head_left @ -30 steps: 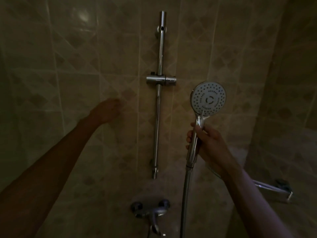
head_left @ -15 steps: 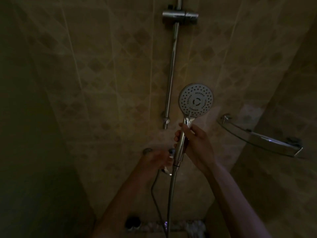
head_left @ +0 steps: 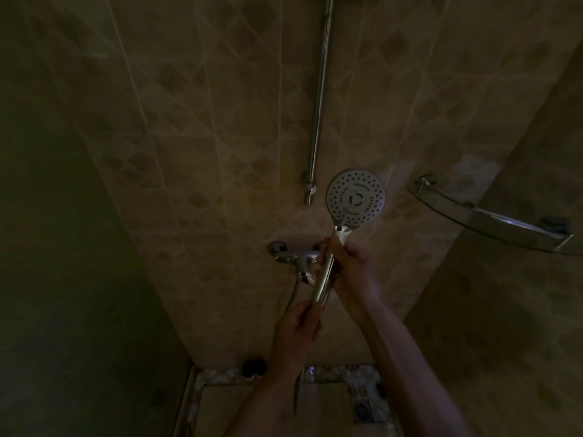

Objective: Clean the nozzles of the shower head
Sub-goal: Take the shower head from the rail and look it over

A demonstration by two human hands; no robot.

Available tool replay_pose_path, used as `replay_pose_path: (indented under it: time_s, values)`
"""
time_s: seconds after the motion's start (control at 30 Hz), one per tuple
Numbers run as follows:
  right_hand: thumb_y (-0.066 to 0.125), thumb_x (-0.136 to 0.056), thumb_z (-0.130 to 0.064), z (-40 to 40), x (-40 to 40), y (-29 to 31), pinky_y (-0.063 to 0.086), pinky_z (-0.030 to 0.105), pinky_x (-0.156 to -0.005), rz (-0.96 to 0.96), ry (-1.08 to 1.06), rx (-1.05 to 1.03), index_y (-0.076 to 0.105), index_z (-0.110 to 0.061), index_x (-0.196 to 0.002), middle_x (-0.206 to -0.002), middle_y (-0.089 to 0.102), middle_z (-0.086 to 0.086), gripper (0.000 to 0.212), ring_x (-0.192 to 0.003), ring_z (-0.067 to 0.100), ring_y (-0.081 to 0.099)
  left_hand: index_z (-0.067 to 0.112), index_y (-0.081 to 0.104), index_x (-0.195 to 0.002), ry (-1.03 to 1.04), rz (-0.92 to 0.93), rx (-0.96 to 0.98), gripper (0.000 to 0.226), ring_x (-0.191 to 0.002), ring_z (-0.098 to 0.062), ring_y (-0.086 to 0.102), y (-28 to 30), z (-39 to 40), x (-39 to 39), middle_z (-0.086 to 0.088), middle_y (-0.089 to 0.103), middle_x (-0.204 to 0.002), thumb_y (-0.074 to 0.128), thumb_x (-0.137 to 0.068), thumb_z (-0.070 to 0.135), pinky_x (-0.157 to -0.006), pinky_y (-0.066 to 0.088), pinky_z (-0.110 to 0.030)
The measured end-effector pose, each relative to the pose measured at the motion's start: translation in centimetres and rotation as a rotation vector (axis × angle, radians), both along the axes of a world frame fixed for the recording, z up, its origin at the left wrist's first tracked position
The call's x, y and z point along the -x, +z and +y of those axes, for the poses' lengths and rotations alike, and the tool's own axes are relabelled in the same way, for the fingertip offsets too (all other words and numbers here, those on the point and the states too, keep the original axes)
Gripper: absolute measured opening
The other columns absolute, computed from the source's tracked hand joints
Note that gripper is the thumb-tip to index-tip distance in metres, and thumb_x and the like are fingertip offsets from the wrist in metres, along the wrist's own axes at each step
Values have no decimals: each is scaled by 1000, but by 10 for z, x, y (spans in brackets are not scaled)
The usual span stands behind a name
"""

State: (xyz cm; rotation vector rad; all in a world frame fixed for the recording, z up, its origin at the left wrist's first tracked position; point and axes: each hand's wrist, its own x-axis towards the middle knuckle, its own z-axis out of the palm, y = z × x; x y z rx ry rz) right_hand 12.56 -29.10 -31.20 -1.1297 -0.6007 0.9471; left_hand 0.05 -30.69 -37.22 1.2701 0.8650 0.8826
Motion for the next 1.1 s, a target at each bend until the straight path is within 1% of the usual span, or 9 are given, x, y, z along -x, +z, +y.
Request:
replay_pose_path:
  time_s: [0.13,0.27,0.43,0.53,0.6,0.67,0.8,0.97,1.1]
  values:
    - [51,-97,-17,-3,0,2,47,30,-49,118,35,-54,59,-1,-93,-66,57,9,18,-56,18,55,6,64,-87,5,26,-9,21,-47,-2,40,-5,-2,0,7,48,-57,49,-100,13,-48,31,-19]
    - [50,-92,-12,-5,-4,4,51,35,-57,209,137,-84,56,-3,-96,-76,54,10,12,-65,19,55,15,64,-81,-77,2,10,24,-45,1,39,-8,4,5,12,49,-50,49,-100,17,-45,29,-17]
    - [38,-96,-16,-5,-6,2,46,35,-67,393,326,-186,51,-7,-96,-79,48,7,16,-67,18,49,7,63,-78,-154,-354,373,28,-36,-1,32,-10,3,4,6,45,-50,47,-96,21,-36,25,-16]
    - [31,-99,-21,-3,-9,-1,50,33,-62,533,382,-245,53,-5,-99,-78,49,6,27,-62,17,53,14,71,-72,-210,-428,385,35,-38,-2,31,-14,0,0,6,42,-51,49,-94,31,-38,28,-17]
    - [41,-97,-28,-1,-10,-2,51,33,-64,450,388,-202,56,0,-106,-80,53,8,33,-66,18,55,13,70,-78,-225,-400,313,31,-42,-2,32,-16,-1,-1,6,44,-56,51,-92,33,-41,29,-18]
    - [60,-88,-32,0,-12,-1,50,34,-66,215,326,-69,59,2,-110,-84,57,12,40,-72,22,57,9,63,-86,-216,-321,224,30,-45,-3,32,-17,0,0,8,43,-57,49,-93,35,-46,27,-21]
    - [71,-84,-24,-6,-13,1,52,28,-60,-346,158,159,68,-13,-100,-71,68,-6,20,-64,10,67,10,59,-87,-149,-116,38,28,-46,-1,38,-19,0,2,9,46,-50,43,-98,29,-49,31,-22]
    - [75,-79,-14,-15,-13,1,54,26,-58,-379,125,103,70,-10,-93,-67,70,-5,15,-63,11,69,7,56,-82,-80,-103,83,27,-40,2,35,-17,-7,-1,10,43,-51,40,-102,15,-41,28,-12]
    - [73,-79,-8,-21,-16,4,59,45,-77,-253,141,38,71,-4,-94,-91,74,16,16,-87,33,71,6,55,-82,-114,-90,45,30,-43,-2,33,-13,-4,4,11,41,-48,37,-103,16,-44,26,-19]
